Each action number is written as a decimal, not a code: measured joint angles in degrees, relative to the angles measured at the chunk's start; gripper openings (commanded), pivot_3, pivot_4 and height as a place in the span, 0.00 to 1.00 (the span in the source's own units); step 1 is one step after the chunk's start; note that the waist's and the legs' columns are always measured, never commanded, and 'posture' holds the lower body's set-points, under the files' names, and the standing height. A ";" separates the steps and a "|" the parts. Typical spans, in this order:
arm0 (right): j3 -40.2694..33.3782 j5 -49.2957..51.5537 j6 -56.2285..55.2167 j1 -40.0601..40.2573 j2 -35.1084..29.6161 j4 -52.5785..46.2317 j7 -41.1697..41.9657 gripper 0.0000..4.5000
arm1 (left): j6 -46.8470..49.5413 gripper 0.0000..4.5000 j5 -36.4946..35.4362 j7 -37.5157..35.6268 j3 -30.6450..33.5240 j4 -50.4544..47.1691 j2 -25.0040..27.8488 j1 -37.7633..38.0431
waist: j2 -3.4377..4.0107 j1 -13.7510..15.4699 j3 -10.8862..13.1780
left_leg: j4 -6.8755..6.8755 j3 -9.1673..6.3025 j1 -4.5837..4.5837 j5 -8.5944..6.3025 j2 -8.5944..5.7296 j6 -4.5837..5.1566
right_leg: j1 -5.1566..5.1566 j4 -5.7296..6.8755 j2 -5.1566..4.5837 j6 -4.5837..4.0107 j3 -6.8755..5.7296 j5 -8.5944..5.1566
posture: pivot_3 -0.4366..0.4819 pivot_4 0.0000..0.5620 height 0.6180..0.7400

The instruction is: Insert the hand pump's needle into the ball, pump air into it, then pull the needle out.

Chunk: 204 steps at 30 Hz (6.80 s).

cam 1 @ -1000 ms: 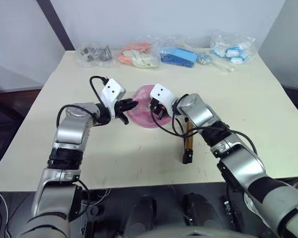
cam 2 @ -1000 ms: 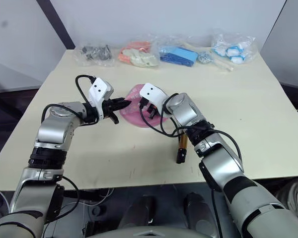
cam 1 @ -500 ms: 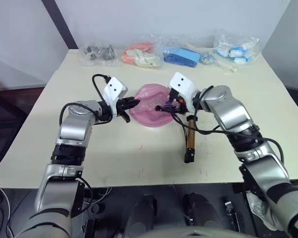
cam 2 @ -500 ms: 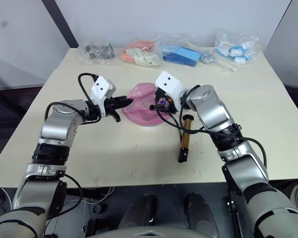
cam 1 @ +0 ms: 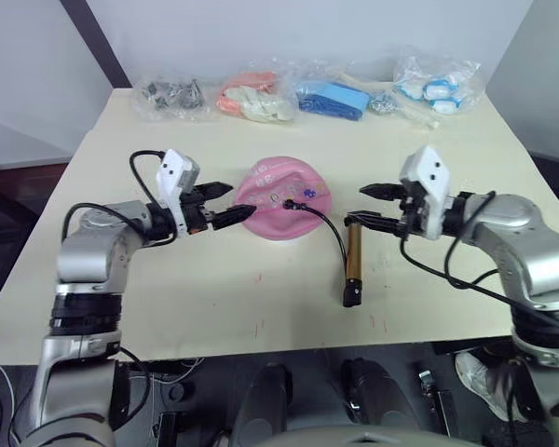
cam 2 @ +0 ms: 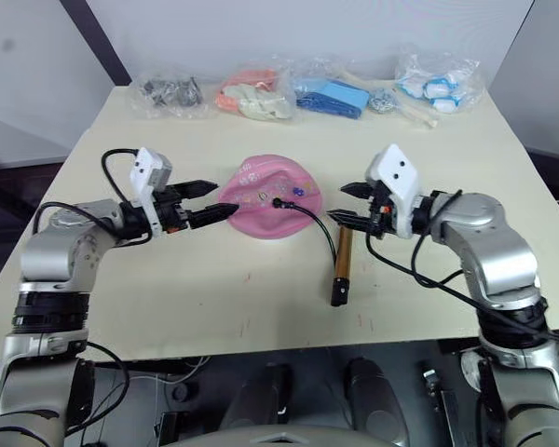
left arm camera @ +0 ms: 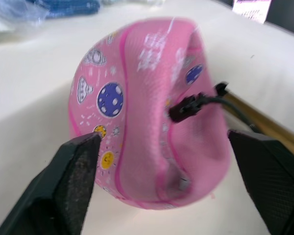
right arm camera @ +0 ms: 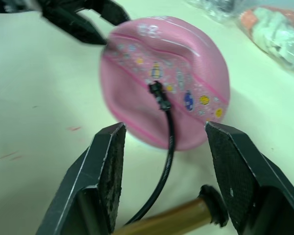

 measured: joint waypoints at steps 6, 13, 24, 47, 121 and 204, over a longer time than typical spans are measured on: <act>-7.81 7.52 0.77 4.77 -6.38 -2.96 1.36 0.99 | 1.12 1.00 -4.42 -2.23 4.94 -2.33 3.23 7.78 | 0.01 0.09 0.03 | 0.01 0.09 0.02 0.00 0.05 0.00 | 0.01 -0.07 -0.01 0.01 0.01 -0.06 | 0.48 0.27 1.00; -15.46 14.93 1.04 12.79 -14.16 -7.10 2.73 0.99 | 2.93 1.00 -9.95 -5.45 9.50 -7.30 6.13 16.99 | -0.09 0.46 0.08 | 0.03 0.12 0.04 0.00 0.12 0.00 | 0.03 -0.08 -0.04 -0.18 -0.02 -0.18 | 0.48 0.27 1.00; -23.39 21.15 -0.23 20.09 -19.79 -8.75 3.29 0.99 | 10.51 1.00 -14.33 -4.05 7.11 -20.79 10.17 22.02 | -0.21 0.49 0.16 | 0.06 0.22 0.05 0.00 0.15 0.00 | 0.03 -0.08 -0.03 -0.20 0.05 -0.21 | 0.48 0.27 1.00; -26.45 24.47 1.12 24.32 -26.28 -11.99 -4.29 0.99 | 53.83 1.00 -29.05 45.16 -9.83 -11.98 -25.78 -15.65 | -0.35 2.22 0.23 | 0.39 0.15 0.02 0.01 -0.06 0.00 | 0.21 0.01 0.04 0.17 0.17 0.00 | 0.48 0.27 1.00; -25.77 29.01 7.56 28.26 -26.76 -14.37 -13.05 1.00 | 43.34 0.23 -8.05 30.31 -10.03 3.52 -36.82 -21.97 | -0.33 1.54 0.22 | 0.35 0.24 0.12 0.01 -0.07 -0.02 | 0.17 0.17 0.06 0.19 0.31 0.01 | 0.48 0.27 1.00; -6.15 50.84 10.50 4.78 -7.09 -7.43 -41.05 0.38 | -47.80 1.00 3.03 -9.73 -17.51 19.05 -38.29 1.12 | -0.25 1.53 0.16 | 0.42 0.21 0.07 0.00 0.02 0.03 | 0.19 0.13 0.17 0.15 0.28 0.03 | 0.48 0.27 1.00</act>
